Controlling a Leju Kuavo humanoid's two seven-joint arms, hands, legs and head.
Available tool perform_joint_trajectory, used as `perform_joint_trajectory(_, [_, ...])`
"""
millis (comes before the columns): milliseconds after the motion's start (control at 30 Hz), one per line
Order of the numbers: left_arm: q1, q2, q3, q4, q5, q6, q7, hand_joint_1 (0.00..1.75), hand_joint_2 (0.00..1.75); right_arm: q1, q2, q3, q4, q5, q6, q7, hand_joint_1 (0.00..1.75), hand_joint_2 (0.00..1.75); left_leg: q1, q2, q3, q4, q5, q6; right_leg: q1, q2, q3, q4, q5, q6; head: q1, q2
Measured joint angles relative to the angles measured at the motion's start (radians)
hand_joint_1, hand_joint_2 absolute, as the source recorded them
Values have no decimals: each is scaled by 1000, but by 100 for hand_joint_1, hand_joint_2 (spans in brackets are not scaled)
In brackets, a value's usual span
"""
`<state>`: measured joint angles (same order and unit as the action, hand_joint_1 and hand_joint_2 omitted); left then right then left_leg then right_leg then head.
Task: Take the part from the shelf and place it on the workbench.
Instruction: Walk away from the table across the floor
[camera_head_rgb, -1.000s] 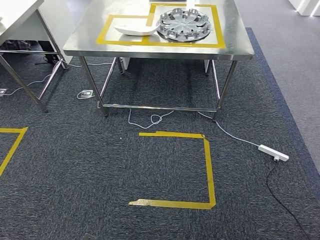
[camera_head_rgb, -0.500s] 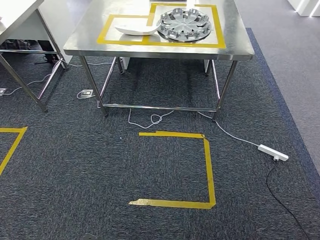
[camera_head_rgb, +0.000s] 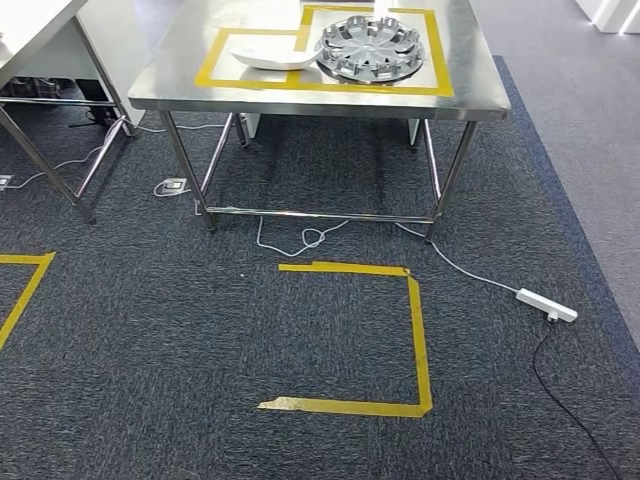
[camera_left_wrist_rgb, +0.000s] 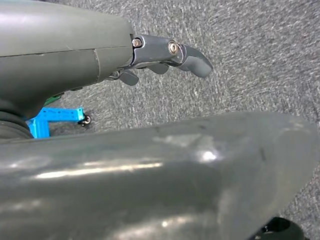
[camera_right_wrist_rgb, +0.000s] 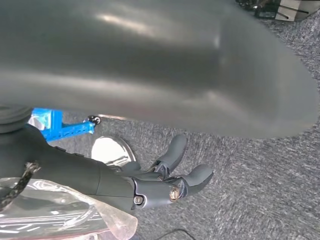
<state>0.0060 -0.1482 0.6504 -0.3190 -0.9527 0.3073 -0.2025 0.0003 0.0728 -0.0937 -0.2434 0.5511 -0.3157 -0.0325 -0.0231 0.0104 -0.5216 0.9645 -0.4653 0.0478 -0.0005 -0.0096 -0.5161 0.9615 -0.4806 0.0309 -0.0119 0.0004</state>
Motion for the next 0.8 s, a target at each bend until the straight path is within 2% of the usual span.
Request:
perform_joint_trajectory(33, [1,-3,0,-2,0,-1,2,0,0,0,0,0,0,2,-2,0,0,0,3,-2,1,-7,6,3,0,1,-7,11,-12,3,1,0])
perform_joint_trajectory(67, [2,-6,0,-5,-1,-3,3,0,0,-1,0,1,0,4,-4,1,0,0,7,-5,1,-14,11,7,0,3,-22,43,-37,6,3,0])
perform_joint_trajectory(100, [3,-8,0,-8,-1,-5,4,0,0,0,0,1,0,5,-6,2,0,0,9,-9,0,-17,15,8,-2,5,-49,100,-73,9,5,0])
perform_joint_trajectory(167, [7,-11,2,-13,-3,-10,5,0,0,0,0,2,1,8,-8,5,0,0,10,-18,-9,-16,19,9,-7,6,-113,245,-145,15,7,0])
perform_joint_trajectory(200, [9,-13,3,-14,-4,-12,5,0,0,1,0,3,1,9,-8,5,0,0,11,-24,-13,-14,21,8,-9,7,-132,293,-159,18,7,0])
perform_joint_trajectory(233, [11,-15,5,-15,-5,-13,6,0,0,2,0,4,1,9,-8,6,0,0,11,-32,-15,-12,22,5,-12,7,-131,299,-151,20,7,0])
perform_joint_trajectory(267, [14,-16,6,-16,-5,-13,7,0,0,2,0,4,1,10,-8,6,0,0,13,-42,-17,-9,23,2,-15,10,-107,257,-124,22,7,0])
perform_joint_trajectory(300, [15,-18,6,-17,-6,-13,8,0,0,2,0,4,1,10,-9,7,0,0,15,-52,-18,-4,22,-2,-19,19,-66,186,-87,24,7,0])
perform_joint_trajectory(333, [15,-20,7,-18,-7,-14,8,0,0,2,-1,5,1,10,-9,7,0,0,15,-62,-22,2,21,-7,-23,41,-25,109,-62,27,8,0])
perform_joint_trajectory(367, [14,-20,7,-20,-7,-14,8,0,0,2,-1,5,2,10,-9,7,0,0,15,-73,-27,10,19,-14,-27,61,6,50,-47,26,7,0])
perform_joint_trajectory(400, [13,-21,7,-23,-7,-14,8,0,0,1,-1,5,2,10,-9,7,0,0,15,-83,-33,16,19,-20,-28,74,21,18,-44,23,7,0])
perform_joint_trajectory(433, [14,-21,7,-25,-7,-14,8,0,0,1,-1,6,3,10,-9,7,0,0,15,-92,-38,20,20,-27,-27,79,24,10,-50,18,6,0])
perform_joint_trajectory(500, [18,-21,8,-27,-8,-14,8,0,0,1,-1,6,3,10,-9,7,0,0,19,-104,-46,24,23,-38,-25,56,28,13,-46,2,6,0])
perform_joint_trajectory(567, [22,-21,8,-29,-11,-15,9,0,0,0,-1,6,3,10,-9,6,0,0,20,-77,-66,66,-7,-49,-27,34,31,12,-40,-13,-1,0])
perform_joint_trajectory(633, [23,-22,9,-32,-13,-18,10,0,0,3,-1,6,3,10,-9,5,0,0,21,-35,-119,187,-77,-58,-25,9,28,12,-38,-19,-8,0])
perform_joint_trajectory(667, [22,-22,8,-33,-13,-20,10,0,0,5,-1,6,3,10,-9,5,0,0,23,-26,-150,258,-109,-61,-24,-6,27,13,-38,-20,-9,0])
perform_joint_trajectory(700, [23,-22,8,-35,-14,-22,11,0,0,6,-1,6,3,10,-9,4,0,0,25,-22,-171,310,-125,-63,-22,-20,26,13,-39,-21,-9,0])
perform_joint_trajectory(733, [24,-23,8,-36,-15,-24,12,0,0,6,-1,6,4,12,-9,4,0,0,27,-19,-175,326,-122,-64,-22,-33,26,13,-40,-21,-9,0])
perform_joint_trajectory(767, [26,-23,9,-36,-16,-25,12,0,0,4,-1,7,4,13,-9,4,0,0,28,-16,-159,298,-99,-63,-21,-44,28,13,-41,-21,-9,0])
perform_joint_trajectory(800, [27,-23,9,-37,-17,-25,13,0,0,2,-1,7,4,15,-9,4,0,0,28,-6,-126,238,-64,-60,-21,-55,30,13,-43,-20,-9,0])
